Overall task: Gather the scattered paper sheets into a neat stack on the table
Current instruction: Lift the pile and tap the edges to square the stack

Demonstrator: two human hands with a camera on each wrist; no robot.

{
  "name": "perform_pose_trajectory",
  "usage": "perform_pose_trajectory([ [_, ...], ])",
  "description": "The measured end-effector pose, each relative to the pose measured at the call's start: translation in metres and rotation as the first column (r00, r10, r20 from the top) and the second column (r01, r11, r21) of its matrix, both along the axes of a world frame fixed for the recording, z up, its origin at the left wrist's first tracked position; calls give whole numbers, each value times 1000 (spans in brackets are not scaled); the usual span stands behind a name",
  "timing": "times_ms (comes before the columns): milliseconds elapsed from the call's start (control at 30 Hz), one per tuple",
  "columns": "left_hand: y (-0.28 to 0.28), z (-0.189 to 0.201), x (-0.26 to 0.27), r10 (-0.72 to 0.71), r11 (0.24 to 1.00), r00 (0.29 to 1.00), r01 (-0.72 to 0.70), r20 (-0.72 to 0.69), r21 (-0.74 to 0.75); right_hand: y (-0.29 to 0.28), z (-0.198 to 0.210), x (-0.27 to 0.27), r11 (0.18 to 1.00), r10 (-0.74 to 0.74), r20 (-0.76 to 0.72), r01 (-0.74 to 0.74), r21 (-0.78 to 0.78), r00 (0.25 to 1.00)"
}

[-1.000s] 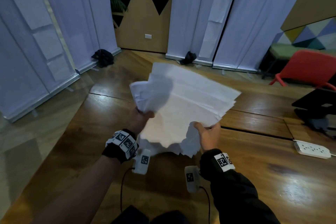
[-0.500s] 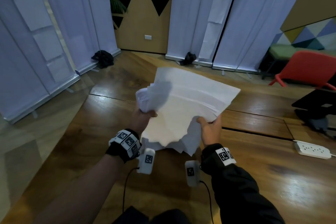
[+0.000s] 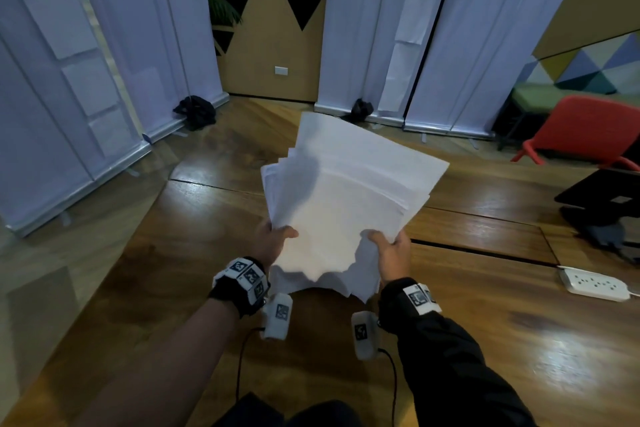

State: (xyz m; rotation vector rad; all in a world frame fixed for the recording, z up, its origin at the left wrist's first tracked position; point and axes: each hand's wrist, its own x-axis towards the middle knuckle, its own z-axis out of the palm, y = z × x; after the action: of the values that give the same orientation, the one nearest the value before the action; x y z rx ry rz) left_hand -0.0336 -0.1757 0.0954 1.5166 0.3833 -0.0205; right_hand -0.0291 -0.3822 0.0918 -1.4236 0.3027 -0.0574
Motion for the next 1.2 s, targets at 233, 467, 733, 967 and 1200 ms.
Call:
perform_pose_trajectory([
  [233,0,3,-2,121,977,991,-109,57,-184,5,16,-7,980,-158,166,133,151,973],
  [467,6,-23,0,54,989,996,-44,68,-140,16,10,-9,990,-115,147,100,103,982],
  [733,8,-7,2,82,984,981,-52,176,-171,8,23,-7,993,-118,318,106,53,941],
  [967,3,-3,9,17,995,981,3,192,-104,5,12,-5,997,-56,242,66,-33,969],
  [1200,-4,8,9,17,986,967,27,256,-165,1,18,4,997,-76,227,71,30,971],
])
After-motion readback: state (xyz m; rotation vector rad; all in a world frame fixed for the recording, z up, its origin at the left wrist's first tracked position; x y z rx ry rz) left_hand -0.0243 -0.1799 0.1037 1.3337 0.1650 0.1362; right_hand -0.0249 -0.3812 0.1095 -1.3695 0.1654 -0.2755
